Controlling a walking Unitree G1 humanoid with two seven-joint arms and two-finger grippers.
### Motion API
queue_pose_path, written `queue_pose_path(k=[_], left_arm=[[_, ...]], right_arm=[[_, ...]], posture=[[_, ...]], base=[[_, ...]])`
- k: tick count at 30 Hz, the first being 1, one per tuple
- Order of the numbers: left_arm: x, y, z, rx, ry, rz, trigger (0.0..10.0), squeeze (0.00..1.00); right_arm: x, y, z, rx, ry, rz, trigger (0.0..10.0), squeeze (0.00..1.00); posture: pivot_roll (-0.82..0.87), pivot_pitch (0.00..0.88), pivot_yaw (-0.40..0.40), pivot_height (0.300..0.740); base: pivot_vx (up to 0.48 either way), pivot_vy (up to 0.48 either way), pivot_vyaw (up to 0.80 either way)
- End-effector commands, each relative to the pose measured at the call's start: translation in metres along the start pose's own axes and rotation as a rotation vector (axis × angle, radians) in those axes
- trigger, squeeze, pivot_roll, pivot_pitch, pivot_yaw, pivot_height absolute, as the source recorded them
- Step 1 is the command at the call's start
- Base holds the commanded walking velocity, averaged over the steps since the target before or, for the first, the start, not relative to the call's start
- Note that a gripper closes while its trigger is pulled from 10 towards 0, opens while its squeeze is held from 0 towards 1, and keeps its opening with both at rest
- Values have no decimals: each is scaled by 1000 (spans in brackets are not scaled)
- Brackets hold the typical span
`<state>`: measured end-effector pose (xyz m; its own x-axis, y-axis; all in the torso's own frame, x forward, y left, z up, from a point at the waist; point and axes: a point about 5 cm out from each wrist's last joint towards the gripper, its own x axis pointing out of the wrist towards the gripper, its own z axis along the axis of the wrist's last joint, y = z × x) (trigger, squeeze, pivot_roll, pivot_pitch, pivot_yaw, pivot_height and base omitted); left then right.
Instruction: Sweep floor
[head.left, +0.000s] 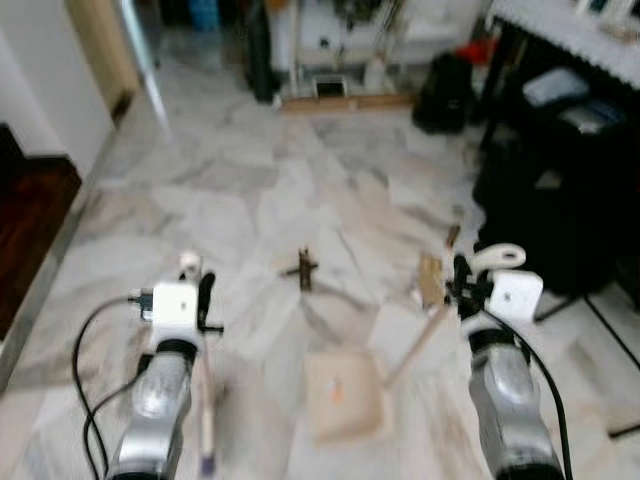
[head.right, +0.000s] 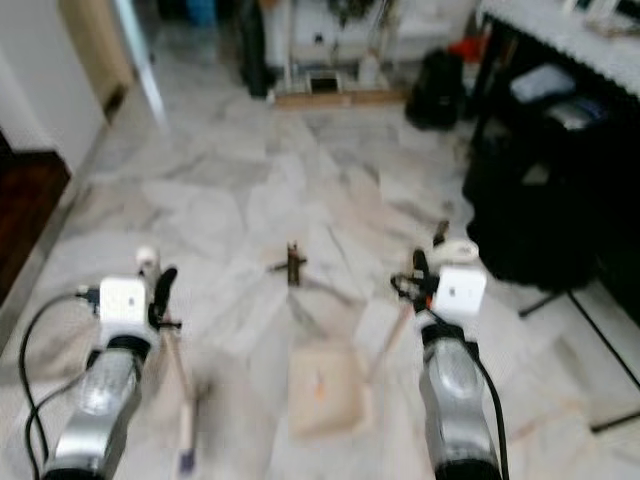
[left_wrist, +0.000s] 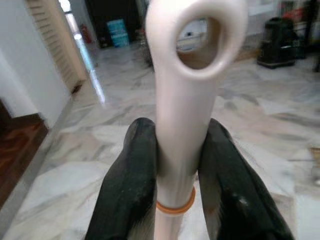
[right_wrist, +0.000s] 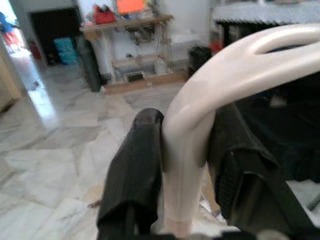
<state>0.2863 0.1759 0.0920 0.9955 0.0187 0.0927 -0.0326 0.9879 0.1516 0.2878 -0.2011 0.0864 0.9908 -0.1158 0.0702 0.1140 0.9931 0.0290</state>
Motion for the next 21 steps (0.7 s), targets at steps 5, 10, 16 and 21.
queue_pose_path(k=[5,10,16,21], left_arm=[[5,5,9,-6,-49,17,10000,0],[6,6,9,-3,-49,18,10000,0],[6,6,9,-3,-49,21,10000,0],[7,6,9,-3,-49,18,10000,0]], right_arm=[[9,9,20,-5,-90,45,10000,0],[10,9,21,7,-89,43,10000,0],[11,11,24,-9,-111,69,10000,0],[11,13,24,16,-110,67,10000,0]], posture=[[-18,0,-10,740],[-17,0,-10,740],[-19,0,-10,740],[-19,0,-8,740]], base=[[382,0,562],[382,0,0],[381,0,233],[383,0,476]])
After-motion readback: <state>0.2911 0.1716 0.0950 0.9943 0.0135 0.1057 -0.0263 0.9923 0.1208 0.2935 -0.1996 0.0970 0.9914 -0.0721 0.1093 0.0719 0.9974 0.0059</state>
